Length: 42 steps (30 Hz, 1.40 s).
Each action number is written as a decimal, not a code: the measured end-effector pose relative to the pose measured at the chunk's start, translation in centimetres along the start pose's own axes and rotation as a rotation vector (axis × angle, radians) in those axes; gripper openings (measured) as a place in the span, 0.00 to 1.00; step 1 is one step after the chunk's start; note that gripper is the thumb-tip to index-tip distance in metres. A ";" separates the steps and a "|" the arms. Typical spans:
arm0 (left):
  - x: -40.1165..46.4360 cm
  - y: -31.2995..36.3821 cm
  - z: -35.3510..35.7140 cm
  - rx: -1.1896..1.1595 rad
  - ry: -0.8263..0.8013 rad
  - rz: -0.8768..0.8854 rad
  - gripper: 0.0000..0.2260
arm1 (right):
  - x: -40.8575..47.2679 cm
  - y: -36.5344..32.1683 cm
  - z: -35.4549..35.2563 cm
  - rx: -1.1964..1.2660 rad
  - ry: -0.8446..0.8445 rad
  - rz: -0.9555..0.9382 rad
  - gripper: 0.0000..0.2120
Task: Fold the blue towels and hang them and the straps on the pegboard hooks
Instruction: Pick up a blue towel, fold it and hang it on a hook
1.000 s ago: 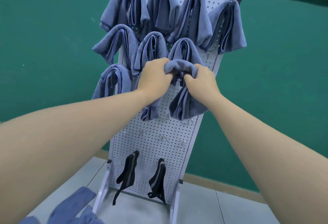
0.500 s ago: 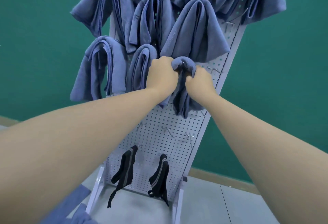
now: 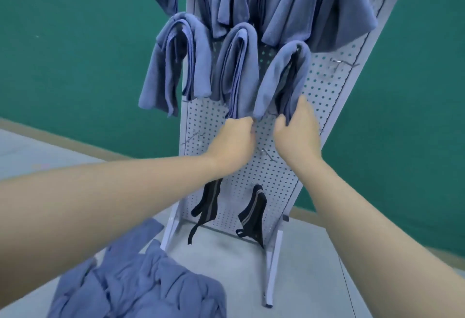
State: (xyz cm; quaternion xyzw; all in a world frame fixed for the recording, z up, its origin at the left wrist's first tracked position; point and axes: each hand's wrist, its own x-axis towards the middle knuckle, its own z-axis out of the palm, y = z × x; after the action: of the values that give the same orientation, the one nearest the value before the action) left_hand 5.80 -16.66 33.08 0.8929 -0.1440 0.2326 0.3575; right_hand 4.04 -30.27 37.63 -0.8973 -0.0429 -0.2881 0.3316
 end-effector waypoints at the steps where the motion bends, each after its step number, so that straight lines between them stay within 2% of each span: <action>1: -1.5 -0.7 -0.6 0.008 -0.037 0.003 0.06 | -1.4 0.1 0.5 0.008 0.047 -0.037 0.21; 4: -6.5 -4.0 -2.9 0.077 -0.174 -0.022 0.06 | -6.0 0.1 2.0 -0.012 0.090 -0.177 0.27; 8: -12.8 -8.2 -5.5 0.296 -0.373 -0.052 0.11 | -10.6 0.7 5.2 -0.154 -0.121 -0.527 0.24; 10: -15.5 -10.5 -6.0 0.409 -0.529 -0.099 0.12 | -12.9 1.6 7.1 -0.158 -0.250 -0.576 0.21; 14: -20.0 -14.9 -6.0 0.581 -0.790 -0.171 0.08 | -18.5 4.5 12.4 -0.099 -0.537 -0.375 0.16; 16: -22.4 -18.0 -5.6 0.647 -0.902 -0.219 0.08 | -21.3 6.2 15.6 -0.114 -0.699 -0.297 0.17; 18: -24.6 -21.2 -5.2 0.718 -0.995 -0.274 0.03 | -23.5 7.8 18.5 -0.170 -0.853 -0.268 0.20; 22: -27.3 -25.4 -4.6 0.735 -1.171 -0.328 0.16 | -26.6 10.4 23.4 -0.146 -0.973 -0.097 0.17; 24: -27.9 -26.8 -4.0 0.732 -1.186 -0.317 0.19 | -27.5 11.9 25.4 -0.148 -1.010 -0.036 0.17; 28: -28.2 -29.0 -1.8 0.749 -1.236 -0.285 0.20 | -28.8 15.0 28.7 -0.309 -1.114 -0.032 0.30; 31: -27.5 -29.5 -0.3 0.750 -1.259 -0.232 0.23 | -29.5 16.3 30.2 -0.387 -1.074 -0.095 0.22; 35: -26.5 -29.8 1.0 0.712 -1.282 -0.213 0.25 | -28.9 16.4 30.7 -0.197 -0.935 -0.018 0.08; 38: -25.5 -29.5 1.3 0.679 -1.285 -0.227 0.24 | -26.8 15.6 30.1 0.023 -0.841 0.090 0.05; 40: -24.6 -28.7 1.3 0.616 -1.190 -0.246 0.25 | -24.9 14.4 29.3 0.210 -0.757 0.187 0.05; 42: -23.4 -27.4 0.9 0.447 -1.009 -0.309 0.34 | -22.8 12.2 27.9 0.329 -0.731 0.201 0.04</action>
State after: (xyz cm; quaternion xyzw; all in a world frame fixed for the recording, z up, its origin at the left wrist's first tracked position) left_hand -2.24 4.03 4.71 0.9580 -0.1121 -0.2527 0.0766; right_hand 1.98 -19.86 1.05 -0.8754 -0.1156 0.0938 0.4599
